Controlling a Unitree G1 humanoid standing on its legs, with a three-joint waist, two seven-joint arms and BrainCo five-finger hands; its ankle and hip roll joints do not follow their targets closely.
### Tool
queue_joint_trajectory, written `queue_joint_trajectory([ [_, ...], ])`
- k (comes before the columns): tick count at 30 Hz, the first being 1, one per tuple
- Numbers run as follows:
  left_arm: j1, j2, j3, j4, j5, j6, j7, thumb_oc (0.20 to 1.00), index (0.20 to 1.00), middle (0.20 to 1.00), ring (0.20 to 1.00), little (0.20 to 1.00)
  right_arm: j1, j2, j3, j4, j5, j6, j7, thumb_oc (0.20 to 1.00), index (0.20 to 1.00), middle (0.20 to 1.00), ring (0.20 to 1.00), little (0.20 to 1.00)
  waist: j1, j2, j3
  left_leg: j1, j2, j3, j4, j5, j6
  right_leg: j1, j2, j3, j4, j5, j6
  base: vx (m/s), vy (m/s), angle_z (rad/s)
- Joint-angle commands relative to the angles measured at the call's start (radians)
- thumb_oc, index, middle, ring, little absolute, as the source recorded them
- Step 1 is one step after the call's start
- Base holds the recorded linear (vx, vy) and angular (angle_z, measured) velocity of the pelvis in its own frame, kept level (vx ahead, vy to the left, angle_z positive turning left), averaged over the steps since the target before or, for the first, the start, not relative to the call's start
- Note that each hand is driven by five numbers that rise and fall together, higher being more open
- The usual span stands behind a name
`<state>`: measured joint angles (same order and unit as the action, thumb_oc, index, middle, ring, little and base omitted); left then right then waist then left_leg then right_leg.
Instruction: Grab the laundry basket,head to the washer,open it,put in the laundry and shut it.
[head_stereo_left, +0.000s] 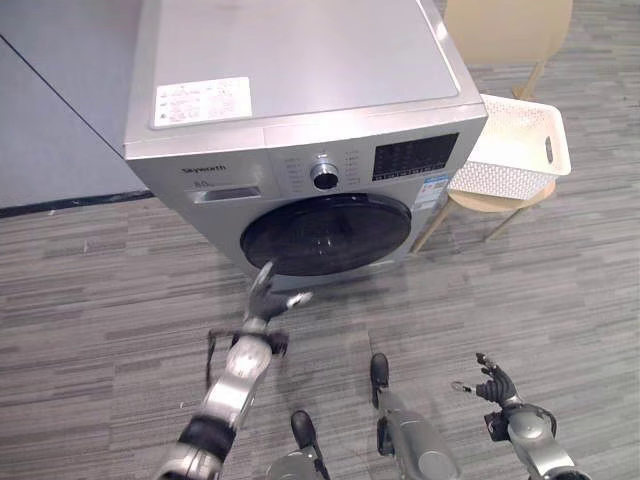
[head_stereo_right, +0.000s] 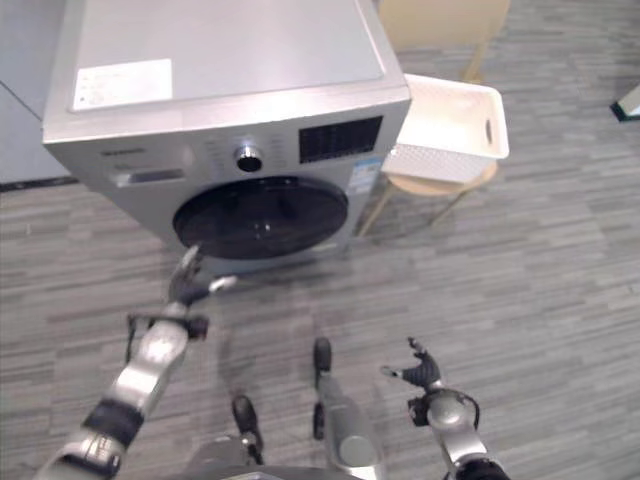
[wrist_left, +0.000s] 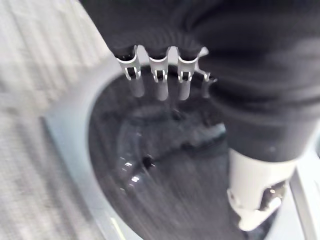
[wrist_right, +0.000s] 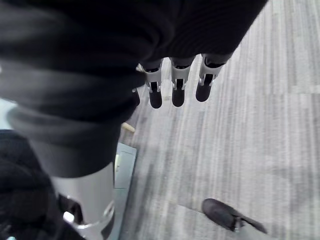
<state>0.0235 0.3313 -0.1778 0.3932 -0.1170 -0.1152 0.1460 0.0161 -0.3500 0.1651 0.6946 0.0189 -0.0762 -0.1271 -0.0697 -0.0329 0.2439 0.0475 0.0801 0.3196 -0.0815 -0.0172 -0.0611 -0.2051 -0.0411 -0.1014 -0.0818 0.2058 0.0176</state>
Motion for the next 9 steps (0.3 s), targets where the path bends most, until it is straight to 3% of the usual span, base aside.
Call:
queue_joint_trajectory([
  [1,0.007,0.007,0.022,0.165,-0.014,0.006,-0.071,1.000,1.000,1.000,1.000,1.000,0.013,0.004,-0.039,0.033,-0.008,-0.009,0.003,1.000,1.000,1.000,1.000,1.000,0.015,0.002,-0.100,-0.095,-0.036,-0.106,-0.006,0.028,0.037,0.103,-0.042,-0.008,0.025,-0.174,0.121,0.11,-0.046,0.47],
  [9,0.078,-0.021,0.061,0.447,0.054,0.049,-0.097,1.000,1.000,1.000,1.000,1.000,0.011,0.000,-0.018,0.099,-0.039,0.006,0.026,1.000,1.000,1.000,1.000,1.000,0.043,0.007,-0.143,-0.026,-0.036,-0.129,-0.006,0.014,0.036,0.185,-0.041,-0.035,0.025,-0.204,0.114,0.04,-0.008,0.13],
])
